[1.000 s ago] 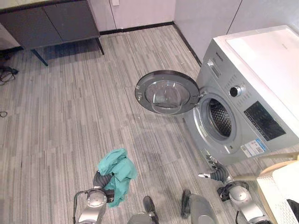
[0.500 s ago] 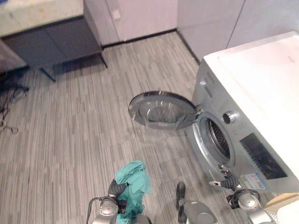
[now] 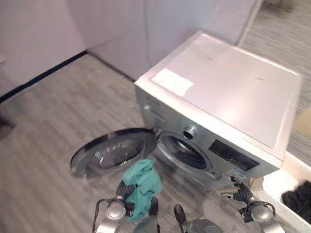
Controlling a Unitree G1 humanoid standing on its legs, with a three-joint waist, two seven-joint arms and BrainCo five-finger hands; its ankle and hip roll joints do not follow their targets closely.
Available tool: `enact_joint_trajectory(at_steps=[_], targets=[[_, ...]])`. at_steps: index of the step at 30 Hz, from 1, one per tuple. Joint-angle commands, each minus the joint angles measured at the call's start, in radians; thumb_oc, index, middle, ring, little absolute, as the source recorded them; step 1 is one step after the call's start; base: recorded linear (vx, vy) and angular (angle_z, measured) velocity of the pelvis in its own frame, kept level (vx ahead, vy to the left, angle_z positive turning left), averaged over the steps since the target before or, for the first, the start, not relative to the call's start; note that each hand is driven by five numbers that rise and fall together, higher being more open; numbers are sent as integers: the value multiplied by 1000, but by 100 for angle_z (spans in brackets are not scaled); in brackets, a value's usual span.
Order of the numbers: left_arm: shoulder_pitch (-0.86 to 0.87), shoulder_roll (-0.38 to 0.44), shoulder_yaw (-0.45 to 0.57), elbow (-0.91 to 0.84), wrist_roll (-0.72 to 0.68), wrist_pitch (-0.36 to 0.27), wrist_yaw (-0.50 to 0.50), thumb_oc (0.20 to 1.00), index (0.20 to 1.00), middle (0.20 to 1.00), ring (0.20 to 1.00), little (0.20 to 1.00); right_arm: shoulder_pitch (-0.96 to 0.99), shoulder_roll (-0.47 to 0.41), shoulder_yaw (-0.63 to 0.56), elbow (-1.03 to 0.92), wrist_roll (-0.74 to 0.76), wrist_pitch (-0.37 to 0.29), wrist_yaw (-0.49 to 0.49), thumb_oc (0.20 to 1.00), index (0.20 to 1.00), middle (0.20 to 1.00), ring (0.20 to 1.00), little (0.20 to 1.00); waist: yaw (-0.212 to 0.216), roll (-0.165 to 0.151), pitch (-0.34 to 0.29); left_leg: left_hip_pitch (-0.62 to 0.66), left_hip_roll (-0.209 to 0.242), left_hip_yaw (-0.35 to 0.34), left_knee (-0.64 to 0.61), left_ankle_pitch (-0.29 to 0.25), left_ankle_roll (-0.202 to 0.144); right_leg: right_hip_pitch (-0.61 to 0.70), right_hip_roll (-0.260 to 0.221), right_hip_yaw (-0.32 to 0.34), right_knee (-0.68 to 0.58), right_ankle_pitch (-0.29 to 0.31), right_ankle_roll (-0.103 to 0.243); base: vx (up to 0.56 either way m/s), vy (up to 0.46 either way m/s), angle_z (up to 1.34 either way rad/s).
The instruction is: Grab the laundry basket,head to the washer,open it,put in the laundry and shut it.
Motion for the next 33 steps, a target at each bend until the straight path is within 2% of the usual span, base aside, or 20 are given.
enact_joint_trajectory(at_steps=[1,3,4,5,6,7,8,11,13,14,15,18,20,21,22,24,25,28,31,33], targets=[[1,69,42,-59,-2,-48,25,200,200,200,200,200,-52,15,32,-3,10,-25,1,1000,1000,1000,1000,1000,42,-66,12,13,5,96,95,-115,-13,-56,-39,-29,78,-47,110,-16,122,-157],[0,70,42,-58,-2,-48,25,200,200,200,200,200,-52,16,32,-3,10,-25,1,1000,1000,1000,1000,1000,45,-67,9,10,6,100,94,-113,-13,-60,-38,-26,77,-44,110,-42,31,-173],[-10,87,64,-65,-10,-48,42,200,200,200,200,200,-68,38,36,2,11,-30,-1,1000,1000,1000,1000,1000,77,-67,13,16,41,180,108,-135,-20,-83,-128,-286,84,-54,112,-49,-8,-139],[-10,87,64,-65,-10,-48,42,200,200,200,200,200,-68,38,36,2,11,-30,-1,1000,1000,1000,1000,1000,76,-67,12,16,40,180,108,-135,-20,-83,-128,-287,83,-54,112,-37,-27,-123],[-22,88,65,-70,-14,-54,48,200,200,200,200,200,-73,42,30,1,15,-37,-4,1000,1000,1000,1000,1000,77,-63,18,23,56,214,119,-146,-23,-85,-157,-359,106,-62,107,9,-20,-105],[-23,88,65,-70,-14,-54,48,200,200,200,200,200,-74,43,30,1,15,-37,-4,1000,1000,1000,1000,1000,77,-63,16,20,56,214,119,-144,-23,-88,-157,-359,105,-60,107,-25,-11,-128],[-43,88,62,-69,-25,-58,56,200,200,200,200,200,-76,43,24,-4,18,-37,-11,1000,1000,1000,1000,1000,77,-62,31,12,57,234,141,-152,-23,-96,-181,-403,115,-59,104,-88,0,-80],[-135,83,31,-86,-69,-81,90,200,200,200,200,200,-98,29,4,-23,57,-44,-48,1000,1000,1000,1000,1000,62,-59,108,-120,70,247,293,-191,-19,-220,-209,-393,216,-77,81,-241,-69,-7],[-155,78,22,-98,-73,-83,99,200,200,200,200,200,-98,26,-4,-37,61,-43,-58,1000,1000,1000,1000,1000,48,-45,101,-191,80,239,355,-204,-11,-272,-213,-393,244,-83,69,-100,-42,12],[-184,72,5,-101,-85,-87,112,200,200,200,200,200,-101,21,-7,-40,70,-46,-73,1000,1000,1000,1000,1000,35,-34,114,-223,89,232,402,-245,-14,-311,-212,-382,296,-120,71,-9,-40,14],[-209,73,0,-110,-87,-90,128,200,200,200,200,200,-105,17,-10,-57,74,-46,-84,1000,1000,1000,1000,1000,24,-32,125,-262,96,238,441,-249,-14,-348,-216,-383,327,-125,67,-67,-60,-4],[-368,94,-21,-112,-78,-106,210,200,200,200,200,200,-122,9,-26,-132,111,-64,-125,1000,1000,1000,1000,1000,-24,-11,139,-479,140,248,621,-281,-14,-572,-221,-373,503,-172,48,-156,-73,-15],[-417,102,-21,-103,-69,-108,234,200,200,200,200,200,-125,9,-33,-158,116,-71,-135,1000,1000,1000,1000,1000,-36,-5,134,-539,157,249,669,-293,-16,-635,-222,-367,545,-185,46,-110,-49,-16],[-528,129,-31,-69,-60,-108,289,200,200,200,200,200,-136,12,-32,-188,127,-90,-154,1000,1000,1000,1000,1000,-57,1,140,-645,184,252,754,-309,-15,-742,-220,-353,622,-201,39,-75,-25,-21],[-528,129,-31,-69,-60,-109,289,200,200,200,200,200,-136,12,-33,-188,127,-90,-154,1000,1000,1000,1000,1000,-56,2,139,-647,185,252,755,-310,-15,-744,-219,-353,623,-202,39,-106,-23,-26],[-707,228,-27,-27,-31,-105,366,200,200,200,200,200,-141,12,-39,-244,149,-125,-165,1000,1000,1000,1000,1000,-83,15,149,-784,213,251,858,-335,-7,-884,-212,-329,714,-219,35,-76,-2,-22],[-713,229,-30,-23,-32,-107,366,200,200,200,200,200,-143,13,-41,-244,149,-125,-165,1000,1000,1000,1000,1000,-82,16,144,-798,215,249,867,-338,-7,-897,-212,-329,721,-222,35,-62,-3,-23],[-907,332,-69,57,-24,-107,427,200,200,200,200,200,-153,21,-34,-262,173,-162,-173,1000,1000,1000,1000,1000,-103,33,143,-912,234,232,949,-366,4,-1021,-206,-311,808,-247,34,-5,11,-21],[-1169,467,-185,133,37,-99,507,200,200,200,200,200,-168,12,-14,-274,220,-206,-161,1000,1000,1000,1000,1000,-129,52,141,-1014,255,211,1032,-403,22,-1130,-194,-294,892,-279,31,32,13,-9],[-1232,499,-221,146,57,-97,528,200,200,200,200,200,-178,10,-15,-272,229,-216,-161,1000,1000,1000,1000,1000,-130,55,140,-1041,256,207,1050,-413,27,-1155,-191,-294,905,-284,32,44,19,-6]])
